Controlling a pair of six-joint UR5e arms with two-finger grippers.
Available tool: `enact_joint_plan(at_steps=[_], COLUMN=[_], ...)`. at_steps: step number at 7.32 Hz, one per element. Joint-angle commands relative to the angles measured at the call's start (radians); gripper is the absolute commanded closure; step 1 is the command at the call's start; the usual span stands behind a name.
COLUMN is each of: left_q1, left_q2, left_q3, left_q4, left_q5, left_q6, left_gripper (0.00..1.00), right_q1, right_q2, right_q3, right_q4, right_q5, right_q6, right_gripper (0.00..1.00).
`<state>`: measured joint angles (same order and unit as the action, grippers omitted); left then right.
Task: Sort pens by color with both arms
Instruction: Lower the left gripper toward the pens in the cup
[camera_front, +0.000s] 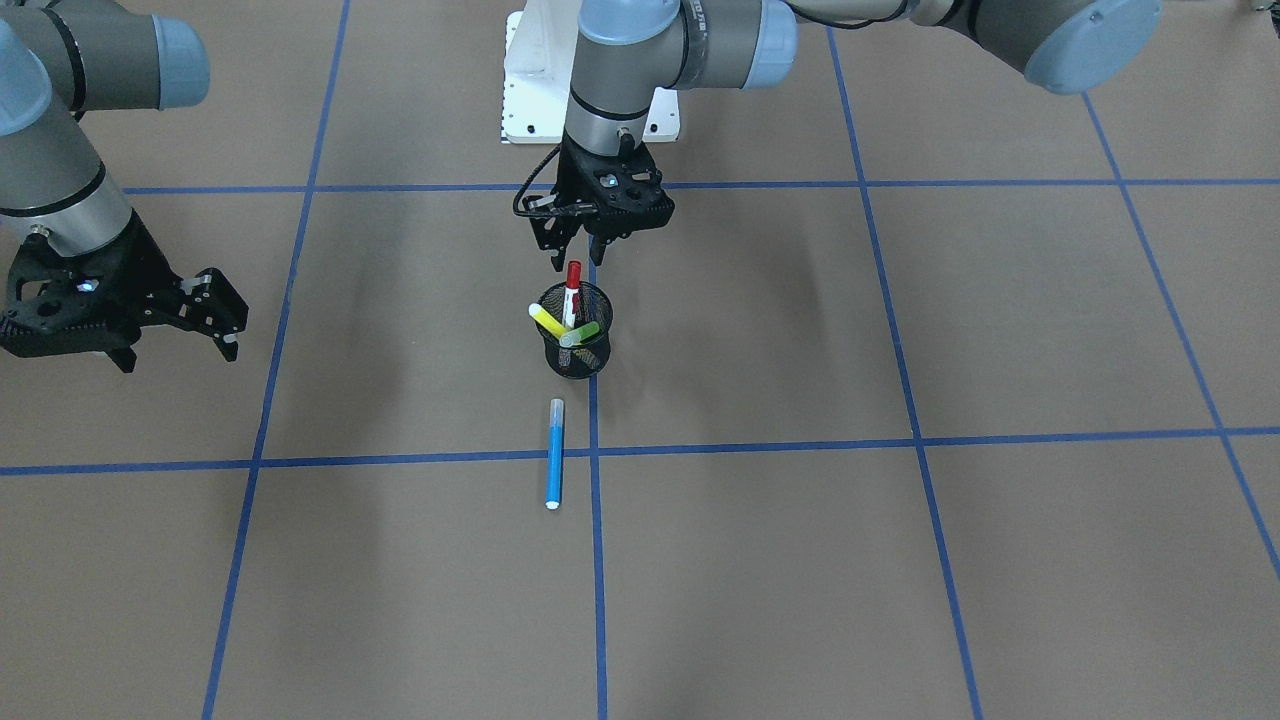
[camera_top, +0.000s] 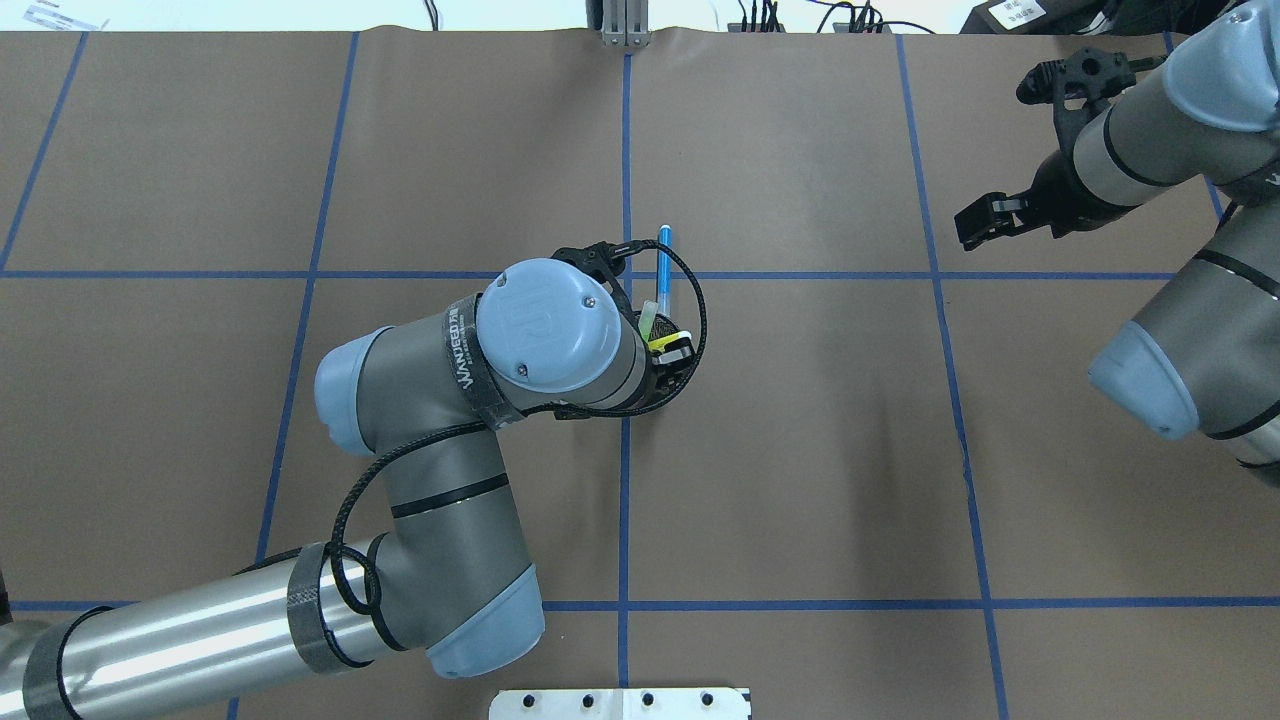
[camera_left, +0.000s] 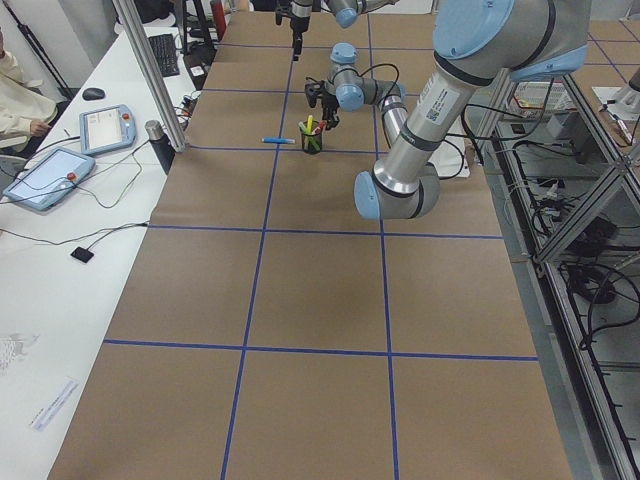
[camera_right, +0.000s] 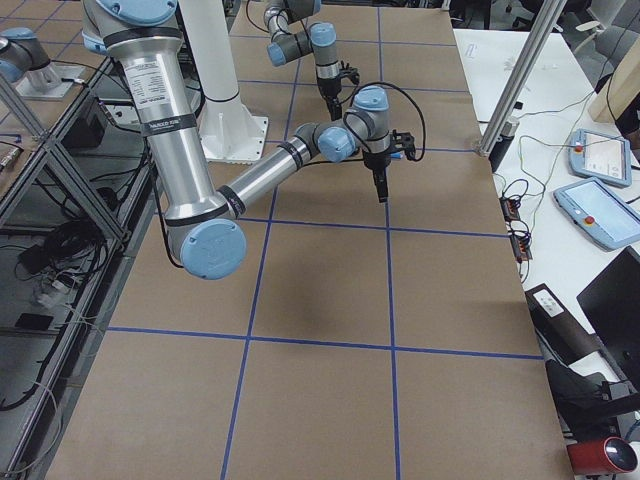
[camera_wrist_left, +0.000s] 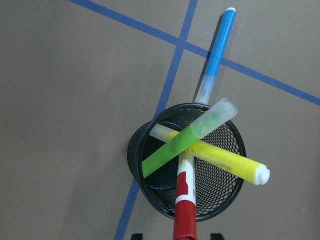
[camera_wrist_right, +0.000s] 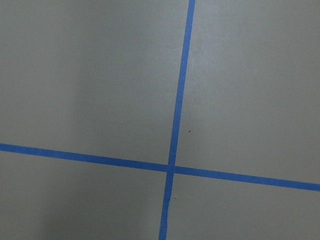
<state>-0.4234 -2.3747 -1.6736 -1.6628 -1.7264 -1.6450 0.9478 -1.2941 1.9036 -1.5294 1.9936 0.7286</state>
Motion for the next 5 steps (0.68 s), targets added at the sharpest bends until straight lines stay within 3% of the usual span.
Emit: enact_joint_plan(at_steps=[1, 5], left_q1=[0.0, 0.0], left_q2=[-0.001, -0.001], left_q3=[0.0, 0.0], left_q4=[0.0, 0.0], left_q5=[0.008, 0.021], left_q6=[-0.004, -0.006], left_gripper=[0.52, 0.62], right_q1=[0.0, 0.0], right_q2=[-0.002, -0.005], right_q3=[0.003, 0.006], right_q4=[0.0, 0.0], right_q5=[0.001, 0.001], right_q6=[0.0, 0.0], right_gripper=[0.0, 0.0])
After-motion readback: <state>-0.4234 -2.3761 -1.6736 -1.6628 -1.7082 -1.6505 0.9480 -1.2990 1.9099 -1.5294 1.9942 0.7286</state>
